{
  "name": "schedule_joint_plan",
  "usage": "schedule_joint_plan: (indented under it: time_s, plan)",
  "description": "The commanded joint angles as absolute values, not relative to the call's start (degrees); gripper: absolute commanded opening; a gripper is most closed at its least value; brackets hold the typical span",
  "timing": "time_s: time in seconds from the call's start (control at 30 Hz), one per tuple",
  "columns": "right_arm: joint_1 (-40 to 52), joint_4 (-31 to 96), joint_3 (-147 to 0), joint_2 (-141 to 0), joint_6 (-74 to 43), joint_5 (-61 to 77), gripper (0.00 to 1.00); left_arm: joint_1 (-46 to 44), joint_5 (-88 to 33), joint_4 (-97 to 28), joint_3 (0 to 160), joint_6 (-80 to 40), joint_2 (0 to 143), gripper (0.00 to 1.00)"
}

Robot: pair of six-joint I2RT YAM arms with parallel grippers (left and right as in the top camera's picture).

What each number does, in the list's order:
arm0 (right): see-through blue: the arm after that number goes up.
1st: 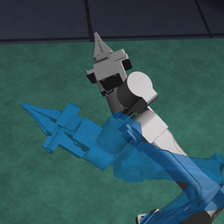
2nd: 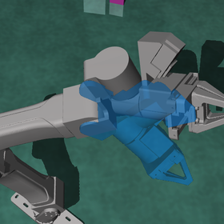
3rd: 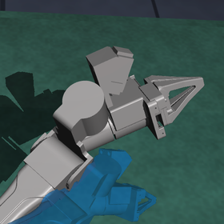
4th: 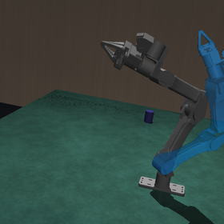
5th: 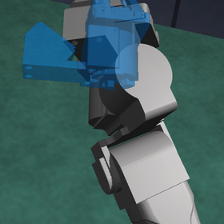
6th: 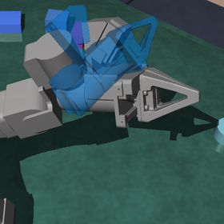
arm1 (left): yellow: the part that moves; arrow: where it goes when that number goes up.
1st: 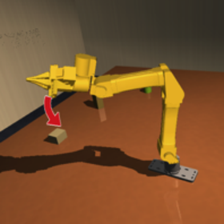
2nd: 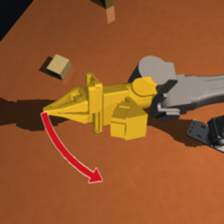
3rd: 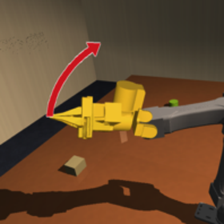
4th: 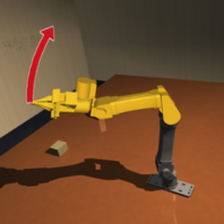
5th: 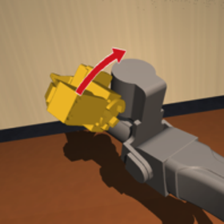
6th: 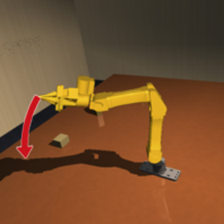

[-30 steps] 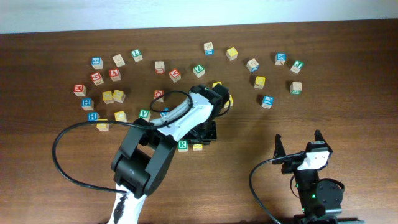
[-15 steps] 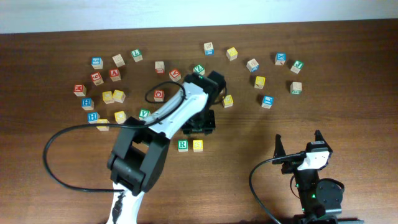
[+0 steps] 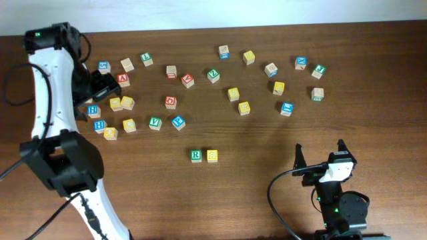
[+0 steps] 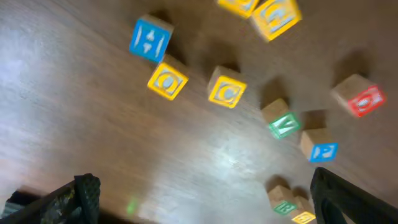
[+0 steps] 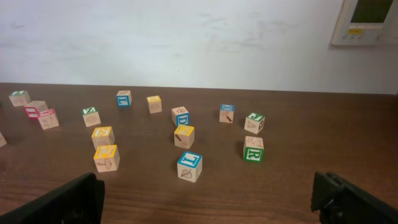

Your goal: Spell out RSS

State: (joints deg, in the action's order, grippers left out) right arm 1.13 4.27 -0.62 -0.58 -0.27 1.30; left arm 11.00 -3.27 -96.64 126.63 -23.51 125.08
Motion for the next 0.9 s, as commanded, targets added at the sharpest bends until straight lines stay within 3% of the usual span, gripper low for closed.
schedule_joint_plan:
  time_s: [0.0,0.27,0.33,0.37,0.4,0.5,0.57,0.63,0.7,0.77,0.87]
  plan:
    - [0.73,4.56,-0.32,-0.21,-0.89,0.82,0.98,12.45,-4.27,-96.75,124.73,-22.2,124.68,0.99]
    - [0.73,4.43,-0.32,-0.21,-0.95,1.26,0.98,12.43,-4.27,-96.71,124.73,-22.2,124.68,0.99]
    - [0.73,2.57,-0.32,-0.21,-14.57,30.17,0.98,12.45,-4.27,-96.71,124.73,-22.2,124.68,0.99]
    - [0.73,-0.58,-0.32,-0.21,-23.7,43.31,0.98,12.45,-4.27,-96.71,124.73,-22.2,124.68,0.99]
    - [0.73,-8.58,-0.32,-0.21,-30.28,44.47,0.98,12.43,-4.27,-96.71,124.73,-22.2,124.68,0.99]
    - [0.73,-39.0,-1.43,-0.21,-42.68,41.47,0.98,12.45,-4.27,-96.68,124.73,-22.2,124.68,0.99]
    - [0.73,-40.42,-9.76,-0.73,-43.05,32.97,0.98,12.45,-4.27,-96.71,124.73,-22.2,124.68,0.99]
    - [0.71,-31.81,-20.67,-4.62,-35.05,32.32,0.98,12.43,-4.27,-96.71,124.73,-22.2,124.68,0.99]
    - [0.73,-11.79,-36.51,-13.54,-21.37,35.2,0.98,12.45,-4.27,-96.71,124.73,-22.2,124.68,0.99]
    - [0.73,17.17,-57.98,-29.26,-3.01,35.94,0.98,12.45,-4.27,-96.71,124.73,-22.2,124.68,0.99]
    - [0.73,41.23,-77.91,-49.23,4.54,35.07,0.98,12.45,-4.27,-96.71,124.73,-22.2,124.68,0.99]
